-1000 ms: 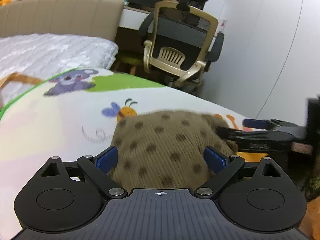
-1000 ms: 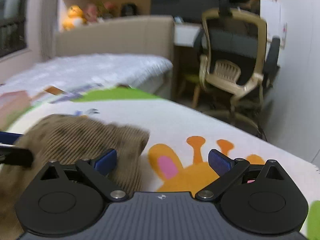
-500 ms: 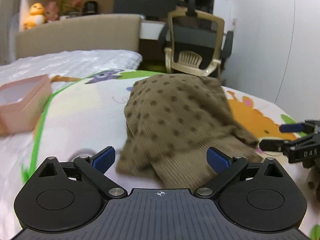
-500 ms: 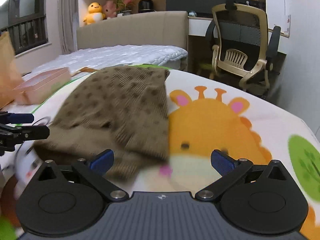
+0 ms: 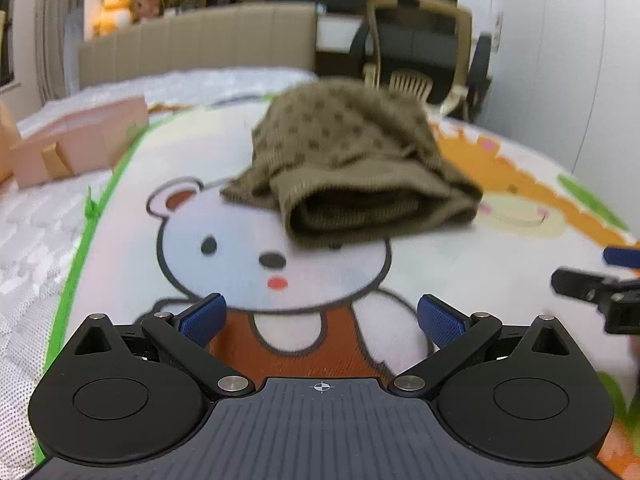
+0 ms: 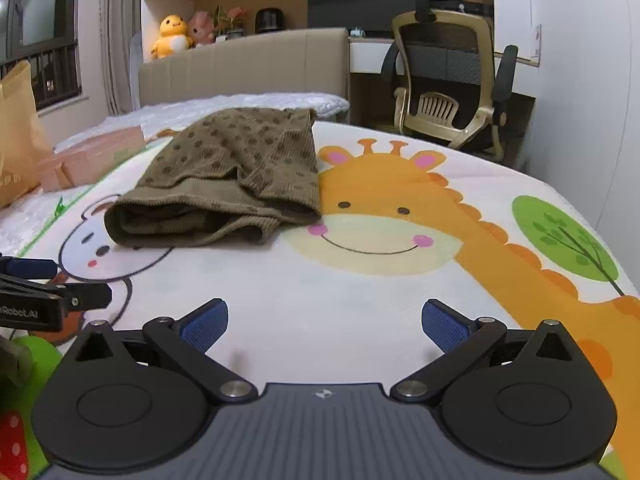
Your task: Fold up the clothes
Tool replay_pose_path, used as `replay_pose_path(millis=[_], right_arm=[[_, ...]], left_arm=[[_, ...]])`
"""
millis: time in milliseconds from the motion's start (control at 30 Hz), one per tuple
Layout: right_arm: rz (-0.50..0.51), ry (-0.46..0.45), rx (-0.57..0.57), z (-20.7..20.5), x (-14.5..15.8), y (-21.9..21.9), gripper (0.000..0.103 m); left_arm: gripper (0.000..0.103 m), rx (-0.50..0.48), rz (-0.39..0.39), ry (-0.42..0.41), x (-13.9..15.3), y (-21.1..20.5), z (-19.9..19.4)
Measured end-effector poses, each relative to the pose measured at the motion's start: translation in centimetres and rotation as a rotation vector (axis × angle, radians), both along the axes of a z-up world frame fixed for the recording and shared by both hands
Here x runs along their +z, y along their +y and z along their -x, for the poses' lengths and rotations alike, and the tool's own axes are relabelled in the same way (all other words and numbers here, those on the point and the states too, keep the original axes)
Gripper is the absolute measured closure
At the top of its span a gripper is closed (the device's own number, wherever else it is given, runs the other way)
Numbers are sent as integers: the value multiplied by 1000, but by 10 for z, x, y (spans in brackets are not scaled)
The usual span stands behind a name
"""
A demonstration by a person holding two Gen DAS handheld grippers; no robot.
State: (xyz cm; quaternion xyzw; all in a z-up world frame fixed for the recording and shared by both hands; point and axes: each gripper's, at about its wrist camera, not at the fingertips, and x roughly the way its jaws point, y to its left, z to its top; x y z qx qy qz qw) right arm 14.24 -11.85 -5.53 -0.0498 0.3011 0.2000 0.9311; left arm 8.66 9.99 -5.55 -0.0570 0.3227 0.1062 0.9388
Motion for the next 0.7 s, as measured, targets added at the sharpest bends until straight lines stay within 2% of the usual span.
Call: replay_pose_path(millis=[100, 333, 700], right_arm=[[40, 59, 39, -11, -6, 9, 0], [45, 57, 12, -14, -7, 13, 0], [45, 57, -5, -20, -7, 14, 0]], left_arm=[[0, 2, -13, 17, -2, -1, -4], [0, 1, -36, 39, -4, -3, -8], [0, -5, -30, 38, -4, -2, -8]])
